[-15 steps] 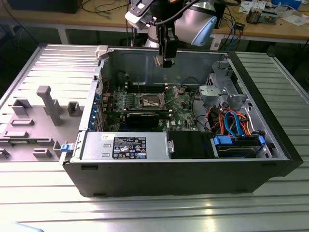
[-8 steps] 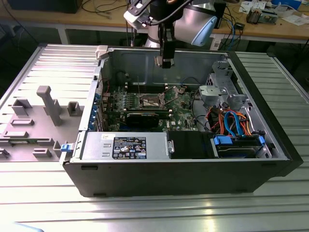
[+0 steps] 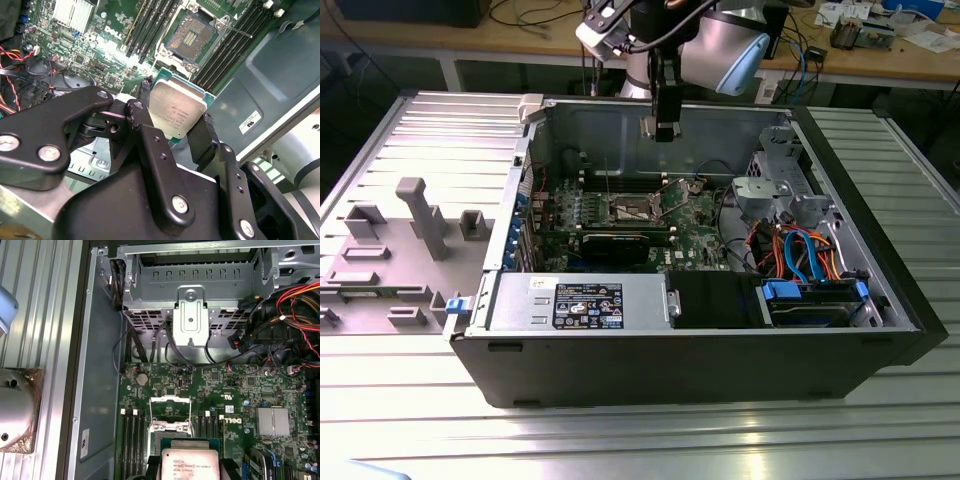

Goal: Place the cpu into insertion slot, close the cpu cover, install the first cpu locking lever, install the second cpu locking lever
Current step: 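Place the cpu into insertion slot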

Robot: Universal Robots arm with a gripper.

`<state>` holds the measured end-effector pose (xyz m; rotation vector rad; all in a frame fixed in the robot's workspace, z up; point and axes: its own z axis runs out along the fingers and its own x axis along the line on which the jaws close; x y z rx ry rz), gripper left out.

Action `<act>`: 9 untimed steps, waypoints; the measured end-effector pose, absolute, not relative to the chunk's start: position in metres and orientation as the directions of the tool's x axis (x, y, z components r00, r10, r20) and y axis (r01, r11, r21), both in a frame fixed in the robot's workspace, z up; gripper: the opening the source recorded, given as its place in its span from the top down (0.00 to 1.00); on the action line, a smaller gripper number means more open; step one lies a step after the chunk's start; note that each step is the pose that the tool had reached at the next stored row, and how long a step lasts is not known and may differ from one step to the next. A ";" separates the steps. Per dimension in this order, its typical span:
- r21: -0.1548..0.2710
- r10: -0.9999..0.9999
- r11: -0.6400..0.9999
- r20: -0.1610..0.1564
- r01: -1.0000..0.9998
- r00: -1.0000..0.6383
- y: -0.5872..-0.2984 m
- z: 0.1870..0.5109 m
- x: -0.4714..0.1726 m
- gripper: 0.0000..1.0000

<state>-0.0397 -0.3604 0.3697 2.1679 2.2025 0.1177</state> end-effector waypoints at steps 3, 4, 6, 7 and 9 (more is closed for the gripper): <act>0.088 1.000 0.015 0.018 0.996 -0.017 -0.360 0.369 -0.040 0.46; 0.088 1.000 0.015 0.019 0.996 -0.017 -0.360 0.369 -0.040 0.46; 0.088 1.000 0.015 0.018 0.996 -0.017 -0.360 0.368 -0.040 0.46; 0.088 1.000 0.015 0.018 0.996 -0.017 -0.360 0.368 -0.040 0.46; 0.088 1.000 0.015 0.019 0.996 -0.017 -0.360 0.368 -0.040 0.46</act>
